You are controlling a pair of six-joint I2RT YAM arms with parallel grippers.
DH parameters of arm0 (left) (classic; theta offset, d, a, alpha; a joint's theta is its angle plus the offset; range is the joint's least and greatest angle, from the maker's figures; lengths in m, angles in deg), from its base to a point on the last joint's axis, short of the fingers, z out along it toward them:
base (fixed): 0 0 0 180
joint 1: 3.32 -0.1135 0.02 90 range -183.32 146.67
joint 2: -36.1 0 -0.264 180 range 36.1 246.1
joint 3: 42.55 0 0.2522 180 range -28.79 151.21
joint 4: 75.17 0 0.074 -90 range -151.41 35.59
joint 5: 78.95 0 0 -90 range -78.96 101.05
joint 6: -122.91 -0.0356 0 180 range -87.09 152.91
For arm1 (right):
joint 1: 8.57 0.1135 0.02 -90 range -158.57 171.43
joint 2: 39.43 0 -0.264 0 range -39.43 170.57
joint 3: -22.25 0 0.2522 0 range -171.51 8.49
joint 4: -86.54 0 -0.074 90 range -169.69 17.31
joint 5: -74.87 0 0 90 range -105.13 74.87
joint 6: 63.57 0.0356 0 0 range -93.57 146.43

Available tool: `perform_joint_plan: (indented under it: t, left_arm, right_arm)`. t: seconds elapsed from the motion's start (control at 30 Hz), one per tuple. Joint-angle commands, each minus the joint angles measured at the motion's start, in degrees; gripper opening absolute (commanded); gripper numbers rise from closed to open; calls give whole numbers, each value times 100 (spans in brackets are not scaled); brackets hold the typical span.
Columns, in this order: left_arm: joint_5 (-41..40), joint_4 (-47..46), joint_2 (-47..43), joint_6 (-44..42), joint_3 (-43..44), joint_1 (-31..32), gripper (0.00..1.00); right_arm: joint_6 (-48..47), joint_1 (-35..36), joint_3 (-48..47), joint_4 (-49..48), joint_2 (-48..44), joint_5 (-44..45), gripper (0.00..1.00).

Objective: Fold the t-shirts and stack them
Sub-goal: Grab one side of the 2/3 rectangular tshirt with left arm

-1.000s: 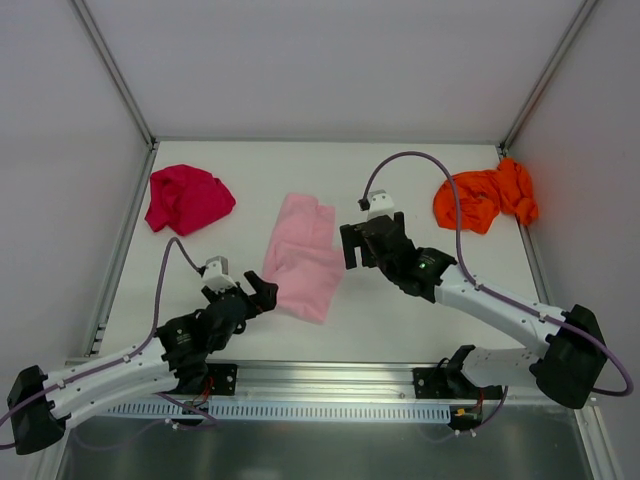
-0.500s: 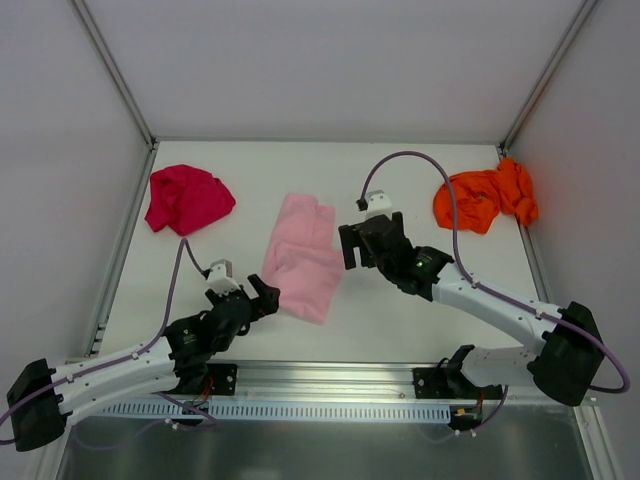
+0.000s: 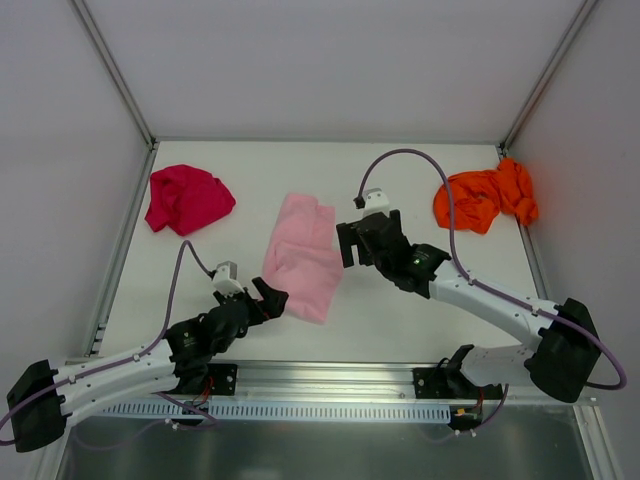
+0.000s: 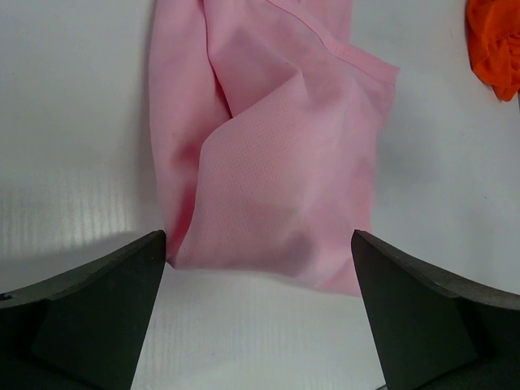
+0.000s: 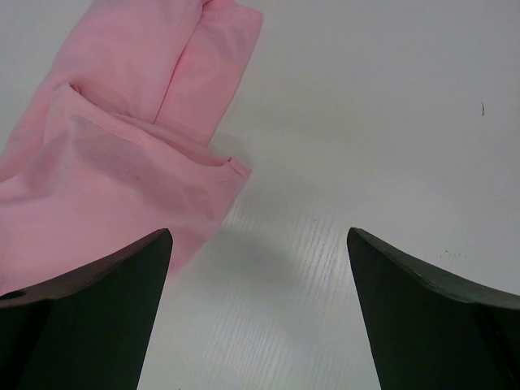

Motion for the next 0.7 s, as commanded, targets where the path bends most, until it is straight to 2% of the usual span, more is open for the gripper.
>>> perform_joint_plan:
  t: [0.0,0.3,0.53,0.6,0.67]
  left_arm:
    - [131,-319,-61,-134,-17,32,99]
    - [-97,-283,123,-90,-35,32,99]
    - [-106,-626,545,33,-202,32,99]
    - [-106,-670,589,24,-202,32,96]
    - [-97,-705,607,15,-219,32,86]
  right_arm:
    - [-57,28,-296,-71,11,164,95]
    - [-48,-130,-304,-361,318,-441,96]
    - [-57,-166,-296,-343,196,-442,96]
    - [-74,-192,-287,-352,126,-468,96]
    - [-118,-218,-287,-413,99,-573,96]
